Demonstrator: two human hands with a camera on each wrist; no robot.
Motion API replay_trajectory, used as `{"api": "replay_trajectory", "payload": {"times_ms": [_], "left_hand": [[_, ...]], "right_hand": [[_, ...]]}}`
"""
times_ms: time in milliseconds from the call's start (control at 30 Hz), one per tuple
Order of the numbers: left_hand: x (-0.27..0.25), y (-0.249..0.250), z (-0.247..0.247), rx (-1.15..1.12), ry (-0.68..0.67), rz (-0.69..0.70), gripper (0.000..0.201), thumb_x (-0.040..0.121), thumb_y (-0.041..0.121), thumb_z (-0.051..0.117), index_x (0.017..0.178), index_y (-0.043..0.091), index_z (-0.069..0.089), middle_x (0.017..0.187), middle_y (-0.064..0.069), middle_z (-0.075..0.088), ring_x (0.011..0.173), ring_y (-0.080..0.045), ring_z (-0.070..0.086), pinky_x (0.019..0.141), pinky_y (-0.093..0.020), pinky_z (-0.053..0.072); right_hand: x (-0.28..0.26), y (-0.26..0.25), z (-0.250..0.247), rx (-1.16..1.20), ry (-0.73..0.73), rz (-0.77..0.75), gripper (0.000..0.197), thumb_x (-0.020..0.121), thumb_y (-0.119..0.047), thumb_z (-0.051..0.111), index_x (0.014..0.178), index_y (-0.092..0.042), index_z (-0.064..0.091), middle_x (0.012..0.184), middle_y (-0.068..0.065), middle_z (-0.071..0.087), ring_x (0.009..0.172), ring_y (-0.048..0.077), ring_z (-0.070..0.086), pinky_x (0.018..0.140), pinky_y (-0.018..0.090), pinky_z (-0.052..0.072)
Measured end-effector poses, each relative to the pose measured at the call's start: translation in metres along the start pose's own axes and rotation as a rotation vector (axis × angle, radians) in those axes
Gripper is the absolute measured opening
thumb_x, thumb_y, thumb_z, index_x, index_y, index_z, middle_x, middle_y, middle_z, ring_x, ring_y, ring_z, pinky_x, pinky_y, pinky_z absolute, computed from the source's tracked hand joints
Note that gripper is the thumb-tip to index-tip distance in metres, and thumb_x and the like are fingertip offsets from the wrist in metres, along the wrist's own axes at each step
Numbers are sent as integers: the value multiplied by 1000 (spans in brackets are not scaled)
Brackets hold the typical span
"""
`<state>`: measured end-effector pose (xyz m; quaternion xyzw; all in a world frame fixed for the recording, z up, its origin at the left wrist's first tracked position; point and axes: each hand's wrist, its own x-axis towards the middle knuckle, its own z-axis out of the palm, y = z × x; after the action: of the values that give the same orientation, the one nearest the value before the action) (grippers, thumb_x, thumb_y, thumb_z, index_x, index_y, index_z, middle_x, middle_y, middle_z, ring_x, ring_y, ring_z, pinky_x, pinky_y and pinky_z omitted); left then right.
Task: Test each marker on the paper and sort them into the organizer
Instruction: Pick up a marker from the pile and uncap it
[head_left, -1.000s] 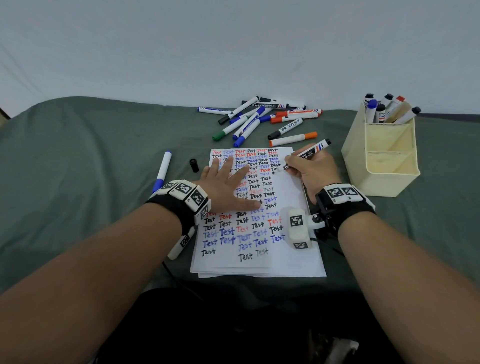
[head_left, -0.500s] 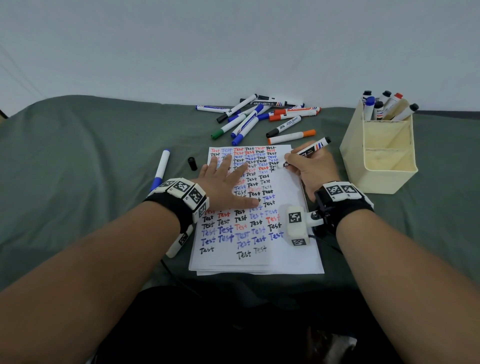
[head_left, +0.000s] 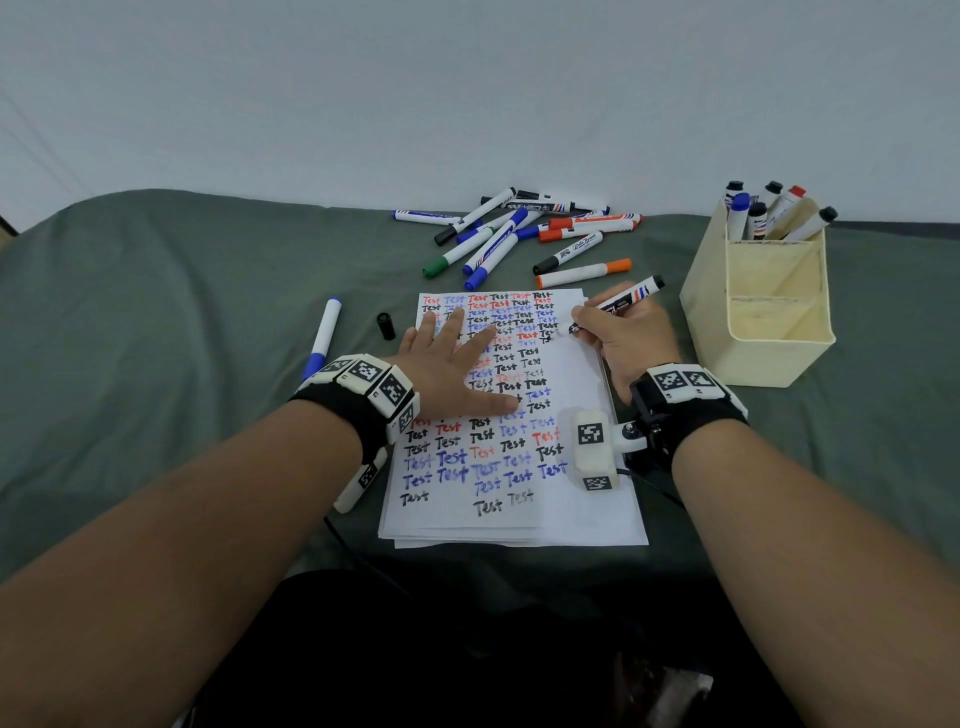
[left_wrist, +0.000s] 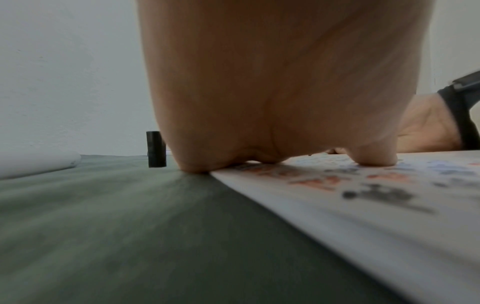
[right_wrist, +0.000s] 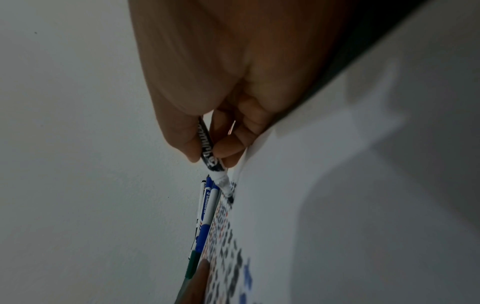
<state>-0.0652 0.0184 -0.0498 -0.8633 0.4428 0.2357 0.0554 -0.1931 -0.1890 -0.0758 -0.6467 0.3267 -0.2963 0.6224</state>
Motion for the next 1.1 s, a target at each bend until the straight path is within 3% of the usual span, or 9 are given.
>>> {"api": "replay_trajectory", "payload": {"times_ms": [200, 500, 1100], "left_hand": [[3, -2, 3, -5, 11, -1, 130, 42, 112, 16, 151, 49, -21, 162, 1, -33, 149, -32, -28, 119, -52, -12], [3, -2, 4, -12, 13, 3, 131, 42, 112, 16, 151, 49, -21, 162, 2, -33, 149, -32, -29, 119, -51, -13], [1, -2, 3, -2, 5, 9, 129, 45, 110, 17, 151, 48, -22, 162, 0, -33, 149, -33, -29, 119, -53, -12]], "right_hand": [[-3, -2, 1, 2, -4, -16, 13, 79, -12, 79, 78, -17, 67, 66, -1, 71, 61, 11, 68, 60, 23, 53], [-6, -5, -2, -9, 41, -18, 13, 79, -14, 76, 73, -21, 66, 66, 2, 71, 61, 15, 64, 62, 31, 51], [-7, -7, -1, -26, 51, -10, 12, 78, -14, 74, 75, -19, 64, 63, 0, 70, 59, 13, 64, 61, 31, 50]]}}
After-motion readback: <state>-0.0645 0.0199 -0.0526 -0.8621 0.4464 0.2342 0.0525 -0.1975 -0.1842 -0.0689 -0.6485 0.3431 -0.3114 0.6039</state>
